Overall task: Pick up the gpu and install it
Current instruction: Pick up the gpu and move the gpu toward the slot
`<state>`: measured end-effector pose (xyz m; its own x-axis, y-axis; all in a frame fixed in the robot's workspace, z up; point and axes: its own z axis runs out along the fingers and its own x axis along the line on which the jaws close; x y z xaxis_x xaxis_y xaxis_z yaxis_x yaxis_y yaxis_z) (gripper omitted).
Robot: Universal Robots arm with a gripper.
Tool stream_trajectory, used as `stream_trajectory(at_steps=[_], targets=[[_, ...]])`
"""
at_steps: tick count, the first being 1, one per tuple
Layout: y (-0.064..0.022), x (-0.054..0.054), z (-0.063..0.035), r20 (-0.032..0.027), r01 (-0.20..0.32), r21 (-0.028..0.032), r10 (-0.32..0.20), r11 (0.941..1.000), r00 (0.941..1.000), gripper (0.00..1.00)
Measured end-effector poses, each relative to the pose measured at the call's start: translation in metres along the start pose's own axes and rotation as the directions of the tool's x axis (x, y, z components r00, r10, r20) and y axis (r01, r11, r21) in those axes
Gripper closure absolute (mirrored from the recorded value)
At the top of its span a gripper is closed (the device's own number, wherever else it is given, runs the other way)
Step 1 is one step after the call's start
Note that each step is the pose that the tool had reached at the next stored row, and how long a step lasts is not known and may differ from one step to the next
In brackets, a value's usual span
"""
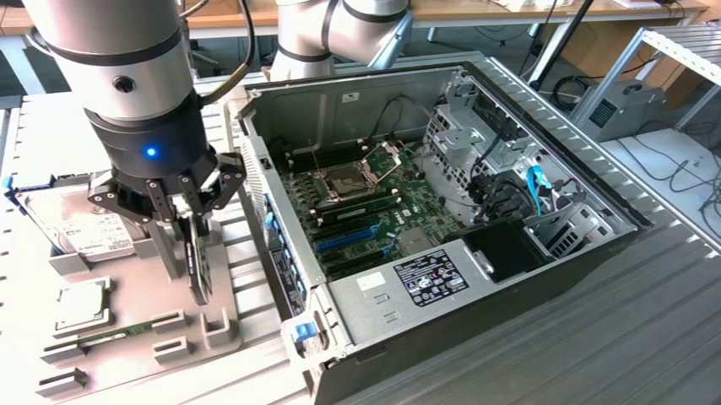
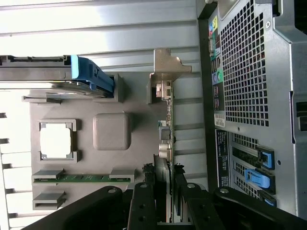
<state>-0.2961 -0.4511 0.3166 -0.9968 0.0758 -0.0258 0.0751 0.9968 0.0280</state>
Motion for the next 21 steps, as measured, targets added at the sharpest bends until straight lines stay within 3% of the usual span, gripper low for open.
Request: stream_trajectory(at_steps=[21], targets=[[0.0002,-0.0002,-0.0067,-0.0001,0.000,0.0001,0.000,1.0000,1.0000,0.74]])
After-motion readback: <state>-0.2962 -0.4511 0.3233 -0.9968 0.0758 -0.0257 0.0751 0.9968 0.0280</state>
